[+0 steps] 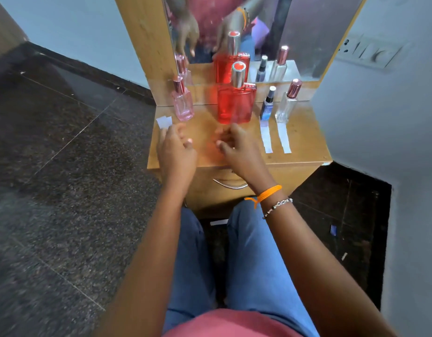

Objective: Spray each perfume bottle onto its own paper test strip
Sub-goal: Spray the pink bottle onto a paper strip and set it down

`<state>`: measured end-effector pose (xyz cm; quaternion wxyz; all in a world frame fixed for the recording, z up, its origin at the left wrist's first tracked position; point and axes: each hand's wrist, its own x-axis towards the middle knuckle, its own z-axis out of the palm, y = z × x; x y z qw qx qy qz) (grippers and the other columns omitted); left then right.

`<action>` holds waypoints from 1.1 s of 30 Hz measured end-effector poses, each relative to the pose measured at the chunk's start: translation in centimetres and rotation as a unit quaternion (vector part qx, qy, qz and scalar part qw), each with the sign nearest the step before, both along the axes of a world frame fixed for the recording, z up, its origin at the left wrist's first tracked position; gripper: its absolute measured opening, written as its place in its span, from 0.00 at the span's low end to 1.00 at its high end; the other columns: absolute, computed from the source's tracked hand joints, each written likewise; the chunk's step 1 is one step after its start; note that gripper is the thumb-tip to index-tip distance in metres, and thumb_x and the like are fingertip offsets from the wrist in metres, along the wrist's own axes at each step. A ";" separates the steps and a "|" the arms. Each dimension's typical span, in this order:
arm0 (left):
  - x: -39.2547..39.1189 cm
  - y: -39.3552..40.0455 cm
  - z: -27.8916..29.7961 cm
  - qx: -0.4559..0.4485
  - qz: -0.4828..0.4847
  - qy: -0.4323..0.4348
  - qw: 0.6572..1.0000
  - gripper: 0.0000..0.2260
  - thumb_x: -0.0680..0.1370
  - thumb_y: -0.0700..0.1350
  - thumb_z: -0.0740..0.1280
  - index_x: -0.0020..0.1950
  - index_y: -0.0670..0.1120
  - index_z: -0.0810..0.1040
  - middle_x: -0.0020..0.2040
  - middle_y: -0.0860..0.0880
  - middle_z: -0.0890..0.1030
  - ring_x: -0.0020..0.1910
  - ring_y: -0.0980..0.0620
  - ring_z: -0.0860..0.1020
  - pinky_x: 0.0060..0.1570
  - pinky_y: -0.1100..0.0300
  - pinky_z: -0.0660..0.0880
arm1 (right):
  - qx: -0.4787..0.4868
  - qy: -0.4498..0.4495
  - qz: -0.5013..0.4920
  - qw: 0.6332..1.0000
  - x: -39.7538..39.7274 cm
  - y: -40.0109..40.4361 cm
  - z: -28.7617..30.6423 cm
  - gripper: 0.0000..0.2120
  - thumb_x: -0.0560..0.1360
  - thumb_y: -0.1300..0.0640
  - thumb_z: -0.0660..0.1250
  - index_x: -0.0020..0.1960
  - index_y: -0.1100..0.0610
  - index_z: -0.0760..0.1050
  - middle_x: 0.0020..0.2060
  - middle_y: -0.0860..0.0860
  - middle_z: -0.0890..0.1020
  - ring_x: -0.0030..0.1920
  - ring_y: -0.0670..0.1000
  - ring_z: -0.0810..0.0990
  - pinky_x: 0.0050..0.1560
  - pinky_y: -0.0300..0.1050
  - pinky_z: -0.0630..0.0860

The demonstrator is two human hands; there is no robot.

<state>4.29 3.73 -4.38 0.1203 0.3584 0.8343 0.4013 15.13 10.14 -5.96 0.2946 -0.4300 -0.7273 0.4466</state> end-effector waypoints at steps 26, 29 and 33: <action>-4.5 -2.2 -2.5 0.042 0.007 -0.197 0.979 0.20 0.76 0.30 0.54 0.65 0.41 0.73 0.58 0.43 0.79 0.56 0.50 0.77 0.60 0.57 0.74 | -0.072 -0.036 -0.096 0.992 -9.6 -1.6 0.1 0.04 0.65 0.62 0.74 0.39 0.59 0.80 0.39 0.55 0.85 0.38 0.50 0.78 0.35 0.40 0.68; -4.4 -2.2 -2.4 0.045 0.005 -0.189 0.981 0.20 0.77 0.30 0.54 0.66 0.41 0.73 0.59 0.43 0.78 0.53 0.53 0.76 0.60 0.56 0.74 | -0.078 -0.040 -0.094 0.992 -9.6 -1.4 0.1 0.03 0.65 0.63 0.74 0.37 0.58 0.80 0.38 0.56 0.85 0.39 0.53 0.81 0.40 0.44 0.75; -4.4 -2.2 -2.6 0.049 0.010 -0.183 0.982 0.20 0.77 0.31 0.53 0.66 0.42 0.73 0.59 0.43 0.77 0.51 0.53 0.76 0.60 0.55 0.74 | -0.087 -0.045 -0.084 0.992 -9.6 -1.1 -0.1 0.08 0.65 0.63 0.74 0.33 0.55 0.77 0.36 0.58 0.85 0.40 0.59 0.84 0.46 0.54 0.81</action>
